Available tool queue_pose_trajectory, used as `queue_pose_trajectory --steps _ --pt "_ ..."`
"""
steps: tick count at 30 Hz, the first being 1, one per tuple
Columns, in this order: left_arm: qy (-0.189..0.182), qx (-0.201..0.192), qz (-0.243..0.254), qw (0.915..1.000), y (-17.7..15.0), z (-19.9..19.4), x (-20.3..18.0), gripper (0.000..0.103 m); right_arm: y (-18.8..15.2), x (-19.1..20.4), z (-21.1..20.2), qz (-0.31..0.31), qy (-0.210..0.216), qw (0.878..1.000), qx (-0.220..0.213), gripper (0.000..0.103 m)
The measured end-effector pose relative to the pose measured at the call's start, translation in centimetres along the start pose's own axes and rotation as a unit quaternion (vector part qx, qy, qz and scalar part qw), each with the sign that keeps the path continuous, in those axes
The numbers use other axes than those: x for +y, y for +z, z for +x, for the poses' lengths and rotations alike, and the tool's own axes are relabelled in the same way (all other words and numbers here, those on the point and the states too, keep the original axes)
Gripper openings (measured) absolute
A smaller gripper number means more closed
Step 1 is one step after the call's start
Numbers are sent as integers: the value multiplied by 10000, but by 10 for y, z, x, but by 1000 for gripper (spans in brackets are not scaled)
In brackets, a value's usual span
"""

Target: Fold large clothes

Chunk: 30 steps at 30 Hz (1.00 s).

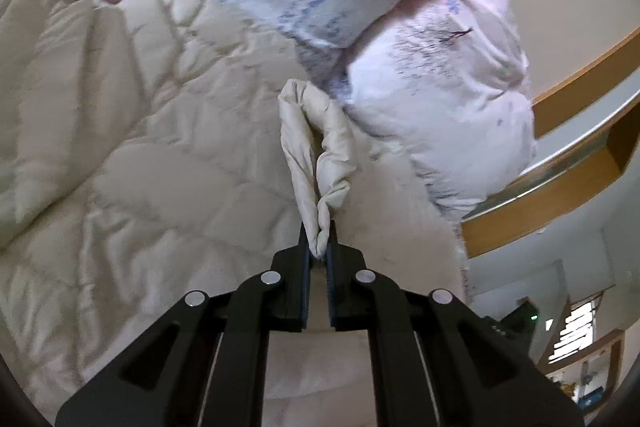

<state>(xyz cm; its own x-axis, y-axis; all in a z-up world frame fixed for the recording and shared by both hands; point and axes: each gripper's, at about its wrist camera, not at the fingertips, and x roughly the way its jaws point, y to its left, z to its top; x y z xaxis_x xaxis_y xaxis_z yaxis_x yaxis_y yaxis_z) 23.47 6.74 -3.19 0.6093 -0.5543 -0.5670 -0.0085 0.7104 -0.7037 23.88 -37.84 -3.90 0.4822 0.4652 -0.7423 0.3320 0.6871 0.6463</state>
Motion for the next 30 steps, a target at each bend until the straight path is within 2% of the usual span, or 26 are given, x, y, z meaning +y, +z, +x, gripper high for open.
queue_pose_trajectory --steps 3,6,7,8,10,11,13,15,16,17,19,22,25,28,30 --pt "199 117 -65 9997 -2 5 10 6 -5 14 7 -459 -406 9981 34 7" --pt "311 307 -8 9990 -6 12 9 6 -5 18 13 -634 -838 9944 137 15" --pt "348 335 36 9988 -7 13 7 7 -7 22 12 -770 -993 9919 160 24" --pt "410 344 101 9985 -7 12 5 7 -9 26 10 -905 -1130 9893 182 40" --pt "437 387 182 9981 -8 11 3 12 -18 41 4 -1284 -1332 9824 267 53" --pt "453 420 199 9979 -8 10 2 17 -23 52 2 -1520 -1412 9777 339 53" --pt "503 430 262 9975 -8 3 0 43 -39 85 0 -2161 -1382 9655 445 53" --pt "559 355 413 9969 -8 -8 -4 61 -51 112 0 -2665 -1250 9547 433 53" --pt "634 295 510 9963 -9 -17 -5 67 -57 129 3 -2944 -1102 9484 418 52" --pt "683 251 565 9958 -9 -23 -6 70 -61 139 7 -3087 -1037 9446 396 51" --pt "735 146 658 9950 -11 -45 -3 80 -70 166 23 -3441 -1024 9325 390 48" --pt "803 -150 643 9946 -13 -87 15 83 -83 201 56 -3883 -807 9169 450 42" --pt "973 -470 448 9931 -12 -129 41 83 -92 225 95 -4226 -1029 8999 307 39" --pt "1213 -778 88 9895 -15 -167 74 83 -94 235 132 -4145 -976 9032 537 39" --pt "1370 -972 -223 9855 -19 -190 99 83 -100 237 155 -4199 -1105 8975 775 39"
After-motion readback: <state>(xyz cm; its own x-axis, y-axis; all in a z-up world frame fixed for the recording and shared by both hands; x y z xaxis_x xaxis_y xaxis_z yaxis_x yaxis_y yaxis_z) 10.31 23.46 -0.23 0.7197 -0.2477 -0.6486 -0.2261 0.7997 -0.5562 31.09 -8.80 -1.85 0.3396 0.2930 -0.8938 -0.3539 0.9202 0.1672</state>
